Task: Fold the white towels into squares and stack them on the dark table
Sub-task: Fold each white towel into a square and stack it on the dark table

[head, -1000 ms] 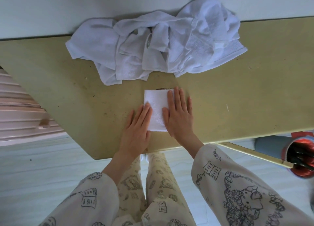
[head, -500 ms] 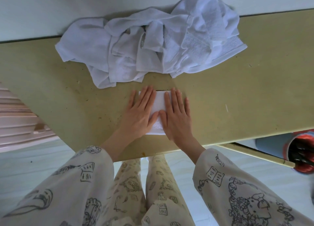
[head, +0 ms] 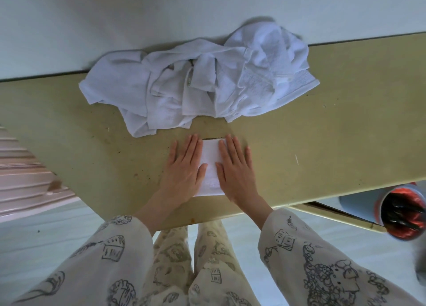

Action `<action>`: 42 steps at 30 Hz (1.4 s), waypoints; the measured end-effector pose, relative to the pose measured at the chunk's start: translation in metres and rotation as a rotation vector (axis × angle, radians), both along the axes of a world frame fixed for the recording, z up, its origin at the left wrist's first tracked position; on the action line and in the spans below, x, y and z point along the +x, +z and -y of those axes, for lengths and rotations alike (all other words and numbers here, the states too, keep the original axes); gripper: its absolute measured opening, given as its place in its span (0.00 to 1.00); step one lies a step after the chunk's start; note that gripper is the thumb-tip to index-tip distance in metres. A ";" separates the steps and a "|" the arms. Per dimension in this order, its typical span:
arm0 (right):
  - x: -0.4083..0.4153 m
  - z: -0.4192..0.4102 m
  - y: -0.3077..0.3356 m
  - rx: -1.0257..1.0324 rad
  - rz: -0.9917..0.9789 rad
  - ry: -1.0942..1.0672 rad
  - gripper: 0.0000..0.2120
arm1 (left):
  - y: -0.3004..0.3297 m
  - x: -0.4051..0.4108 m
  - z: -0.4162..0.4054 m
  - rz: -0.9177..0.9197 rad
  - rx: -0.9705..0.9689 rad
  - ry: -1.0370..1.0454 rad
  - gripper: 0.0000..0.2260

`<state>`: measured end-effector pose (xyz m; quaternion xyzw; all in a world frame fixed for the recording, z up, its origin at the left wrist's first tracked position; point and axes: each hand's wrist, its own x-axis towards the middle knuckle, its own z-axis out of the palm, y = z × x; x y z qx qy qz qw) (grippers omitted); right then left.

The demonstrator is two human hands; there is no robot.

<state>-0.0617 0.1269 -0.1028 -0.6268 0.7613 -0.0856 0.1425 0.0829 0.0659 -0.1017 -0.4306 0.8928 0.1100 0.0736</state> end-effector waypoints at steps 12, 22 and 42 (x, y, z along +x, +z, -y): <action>0.010 0.014 0.043 0.400 0.251 -0.484 0.20 | 0.019 0.040 -0.031 -0.145 0.075 0.170 0.20; 0.017 0.036 0.046 0.707 0.162 -0.423 0.23 | 0.026 0.066 -0.013 -0.201 0.208 0.062 0.20; 0.052 0.028 0.066 0.438 0.317 -0.033 0.07 | 0.043 0.078 -0.029 -0.453 0.576 0.607 0.20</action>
